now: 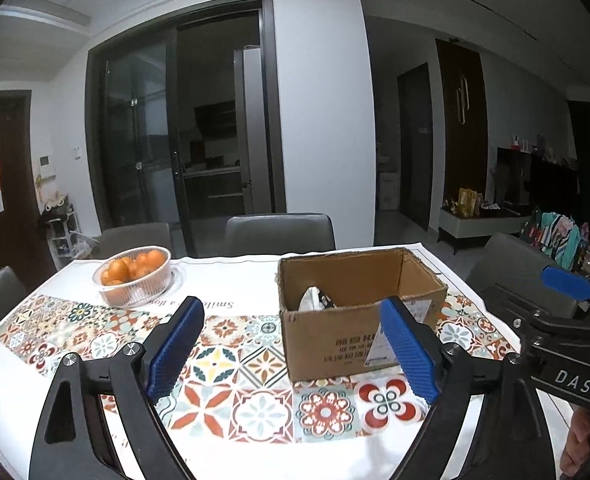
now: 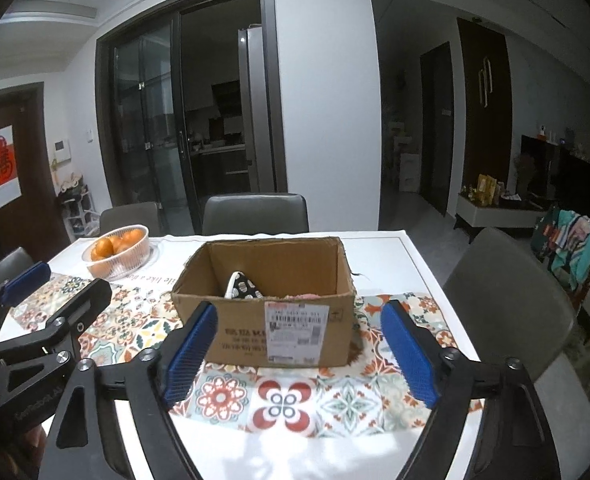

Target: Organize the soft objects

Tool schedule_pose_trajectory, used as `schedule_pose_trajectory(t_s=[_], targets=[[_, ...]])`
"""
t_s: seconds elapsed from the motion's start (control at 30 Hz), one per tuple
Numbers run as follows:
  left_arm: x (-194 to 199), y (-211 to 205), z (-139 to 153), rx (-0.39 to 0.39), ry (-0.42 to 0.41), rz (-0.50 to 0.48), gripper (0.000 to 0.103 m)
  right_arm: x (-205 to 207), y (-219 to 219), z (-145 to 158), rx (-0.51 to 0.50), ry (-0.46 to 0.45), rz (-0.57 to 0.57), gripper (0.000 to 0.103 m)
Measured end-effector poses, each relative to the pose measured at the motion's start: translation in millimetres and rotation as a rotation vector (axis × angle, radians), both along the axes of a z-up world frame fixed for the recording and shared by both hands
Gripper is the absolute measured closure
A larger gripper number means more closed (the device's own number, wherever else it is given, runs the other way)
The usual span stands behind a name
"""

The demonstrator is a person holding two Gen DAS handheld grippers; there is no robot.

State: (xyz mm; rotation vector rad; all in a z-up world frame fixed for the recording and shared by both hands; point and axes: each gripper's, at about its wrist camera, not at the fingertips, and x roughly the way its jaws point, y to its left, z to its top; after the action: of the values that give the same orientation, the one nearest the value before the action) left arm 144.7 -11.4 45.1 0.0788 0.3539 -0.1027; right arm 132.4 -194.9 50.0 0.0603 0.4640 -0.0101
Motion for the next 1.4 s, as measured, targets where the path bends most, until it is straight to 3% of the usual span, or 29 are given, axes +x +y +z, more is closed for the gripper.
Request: schedule_pose_trajectory(t_s=[0.23,0.53,1.1,1.4], targets=[[-32,6,-2,0.009,-0.017,0.032,0.008,-35,8,1,-0.032,-0.017,-0.017,0.014],[-66,12,-8,0.015,-0.031,0.032,0.001,-67,13,-6,0.001,-0.003,-0.009,0.014],[-106,6,-24,0.018,0.004,0.017,0.000,-108,8,-29,0.022,0.027,-0.033,0.014],[-115,6,-28,-0.007,0.012,0.004,0.000,-121,5,-27,0.018,0.014,-0.039,0.014]])
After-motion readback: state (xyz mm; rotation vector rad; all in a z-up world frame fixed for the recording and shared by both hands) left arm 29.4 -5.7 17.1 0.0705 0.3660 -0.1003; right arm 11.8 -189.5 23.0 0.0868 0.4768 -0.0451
